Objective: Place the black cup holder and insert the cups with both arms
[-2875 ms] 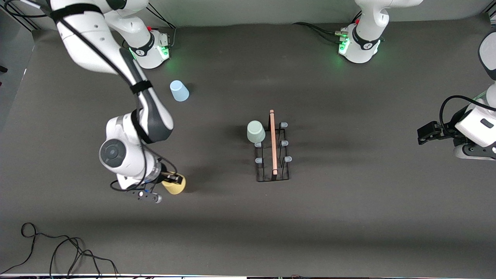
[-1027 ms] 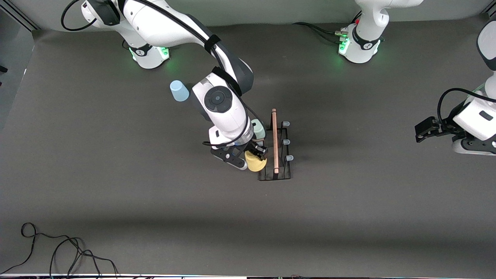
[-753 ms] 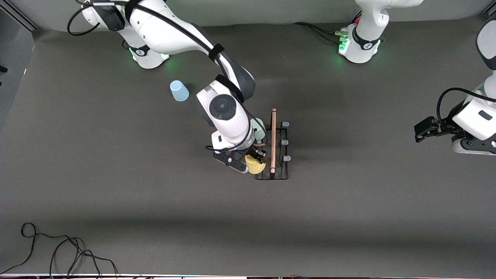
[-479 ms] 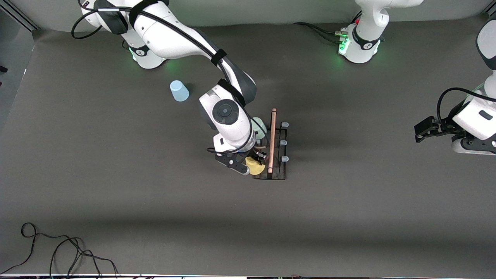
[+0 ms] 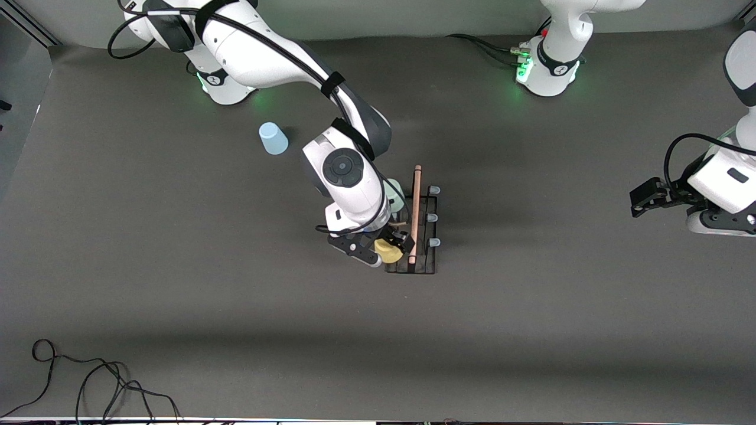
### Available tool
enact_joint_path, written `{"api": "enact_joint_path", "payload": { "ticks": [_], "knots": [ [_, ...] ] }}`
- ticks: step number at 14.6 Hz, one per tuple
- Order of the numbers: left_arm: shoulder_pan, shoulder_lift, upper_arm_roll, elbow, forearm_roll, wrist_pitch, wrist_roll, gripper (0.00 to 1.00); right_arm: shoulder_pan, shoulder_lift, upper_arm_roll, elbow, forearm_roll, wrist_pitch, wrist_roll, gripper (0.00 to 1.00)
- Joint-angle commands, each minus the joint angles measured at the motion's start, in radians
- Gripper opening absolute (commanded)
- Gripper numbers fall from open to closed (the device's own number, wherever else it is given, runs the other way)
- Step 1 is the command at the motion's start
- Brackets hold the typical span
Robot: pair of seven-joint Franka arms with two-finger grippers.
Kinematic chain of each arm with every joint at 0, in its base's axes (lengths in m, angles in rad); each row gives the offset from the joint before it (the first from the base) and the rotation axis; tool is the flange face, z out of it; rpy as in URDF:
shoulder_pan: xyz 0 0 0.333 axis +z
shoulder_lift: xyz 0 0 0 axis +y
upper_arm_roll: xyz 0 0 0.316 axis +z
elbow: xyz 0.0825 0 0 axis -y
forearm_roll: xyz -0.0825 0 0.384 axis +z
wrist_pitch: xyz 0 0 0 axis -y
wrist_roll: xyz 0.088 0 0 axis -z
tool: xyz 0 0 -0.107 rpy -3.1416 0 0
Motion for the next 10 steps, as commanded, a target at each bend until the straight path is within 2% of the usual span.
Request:
{"api": "enact_joint_path", "payload": {
  "ticks": [1, 4, 10],
  "knots": [
    [-0.038, -0.001, 0.000, -0.001, 0.006, 0.004, -0.052, 1.00, -0.009, -0.020, -0.006, 0.120, -0.018, -0.185, 0.014, 1.00],
    [-0.063, 0.002, 0.000, -0.002, 0.004, 0.002, -0.054, 1.00, -0.043, -0.069, -0.015, 0.189, -0.018, -0.348, -0.001, 1.00],
    [-0.057, -0.001, 0.007, 0.002, -0.020, 0.005, -0.049, 1.00, -0.208, -0.262, -0.017, 0.180, -0.016, -0.641, -0.363, 1.00]
  ]
}}
